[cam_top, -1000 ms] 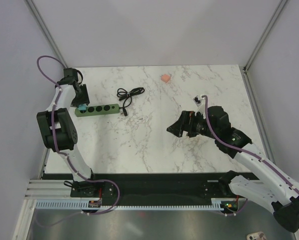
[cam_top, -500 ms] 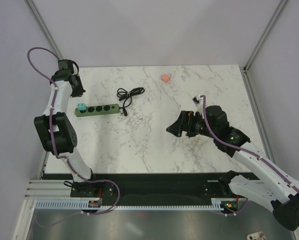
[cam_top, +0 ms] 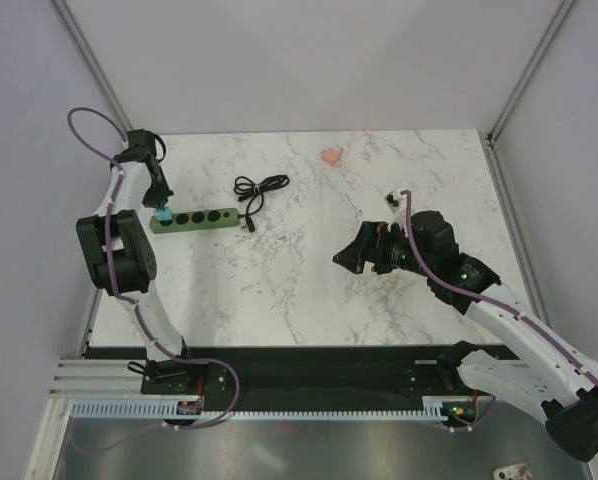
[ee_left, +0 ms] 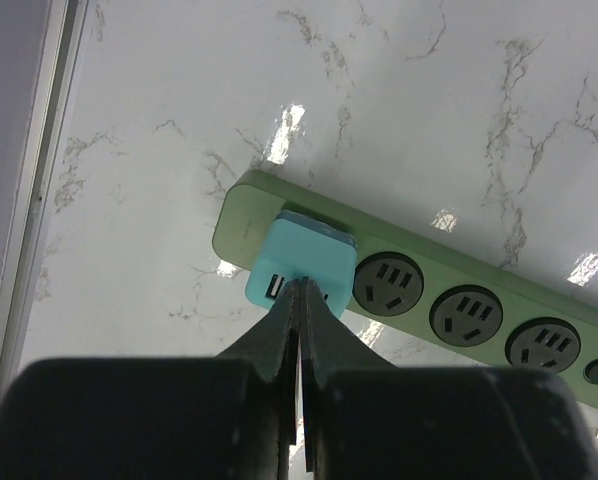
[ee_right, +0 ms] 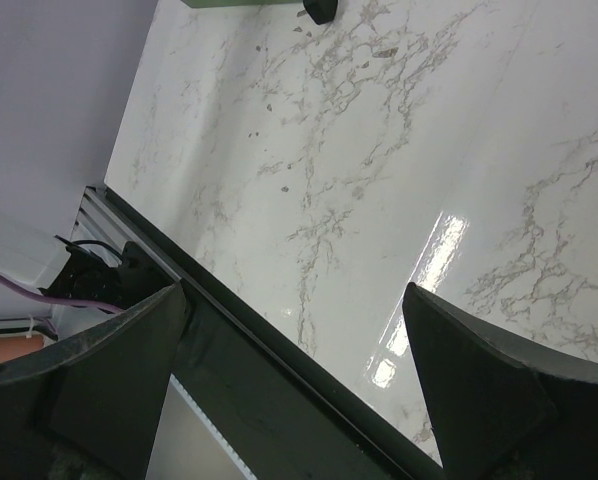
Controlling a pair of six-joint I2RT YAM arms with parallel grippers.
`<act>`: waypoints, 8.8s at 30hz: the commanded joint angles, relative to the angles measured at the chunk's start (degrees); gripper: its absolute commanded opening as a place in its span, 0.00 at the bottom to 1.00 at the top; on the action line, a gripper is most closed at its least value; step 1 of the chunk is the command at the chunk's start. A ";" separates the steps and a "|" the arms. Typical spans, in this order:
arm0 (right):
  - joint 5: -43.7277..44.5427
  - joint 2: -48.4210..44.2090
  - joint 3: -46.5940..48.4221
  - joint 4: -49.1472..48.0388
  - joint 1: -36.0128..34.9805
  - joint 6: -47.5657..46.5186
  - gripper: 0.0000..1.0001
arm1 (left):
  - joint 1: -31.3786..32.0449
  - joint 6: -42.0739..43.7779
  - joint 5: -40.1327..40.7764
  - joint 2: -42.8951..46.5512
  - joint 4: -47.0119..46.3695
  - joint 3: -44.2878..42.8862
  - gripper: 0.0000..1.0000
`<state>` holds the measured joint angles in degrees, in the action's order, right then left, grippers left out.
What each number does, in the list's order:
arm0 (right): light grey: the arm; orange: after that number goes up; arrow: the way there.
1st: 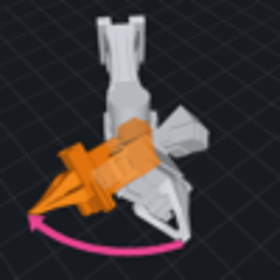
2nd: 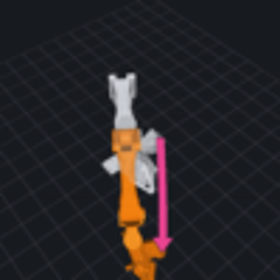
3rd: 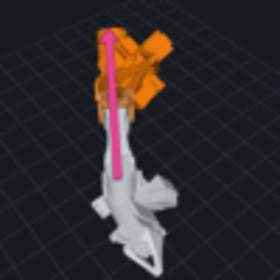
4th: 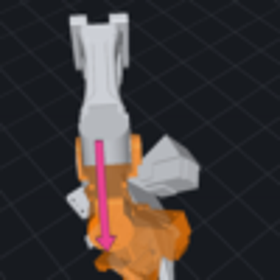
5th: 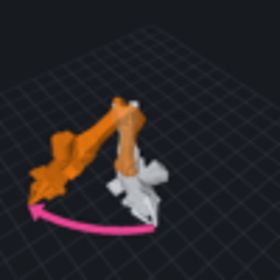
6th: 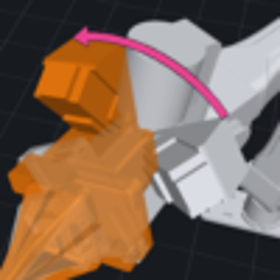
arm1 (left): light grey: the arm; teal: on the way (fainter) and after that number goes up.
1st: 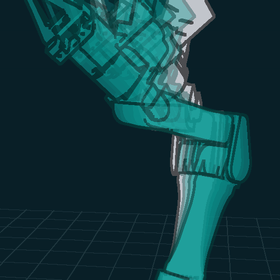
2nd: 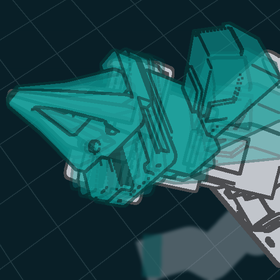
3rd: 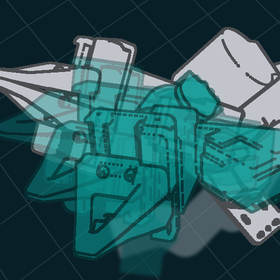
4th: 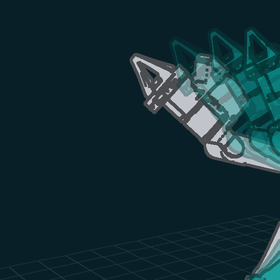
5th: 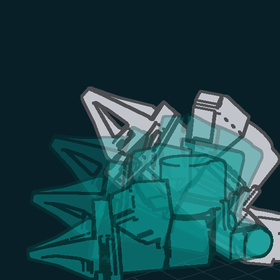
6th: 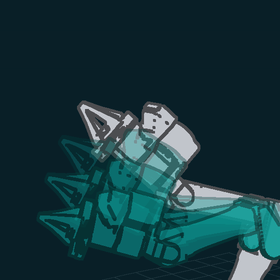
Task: Insert the plug
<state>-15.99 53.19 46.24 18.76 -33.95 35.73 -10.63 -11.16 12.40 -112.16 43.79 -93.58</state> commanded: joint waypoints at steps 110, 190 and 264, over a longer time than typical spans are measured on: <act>21.92 94.65 70.67 -11.64 11.28 4.89 0.45 | 25.05 -8.79 -35.17 47.65 -24.72 36.54 0.98; 8.62 47.98 23.54 -0.48 -12.22 -19.69 0.00 | 14.76 -11.17 -39.74 61.80 -8.28 37.86 0.77; 38.31 29.43 -0.36 -66.75 -28.62 64.82 0.05 | 46.40 -5.11 -12.05 66.64 -49.85 50.08 0.47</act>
<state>23.68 82.74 46.35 -41.43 -61.39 95.96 36.21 -21.65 -2.13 -43.92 0.05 -41.71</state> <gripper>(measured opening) 0.510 0.485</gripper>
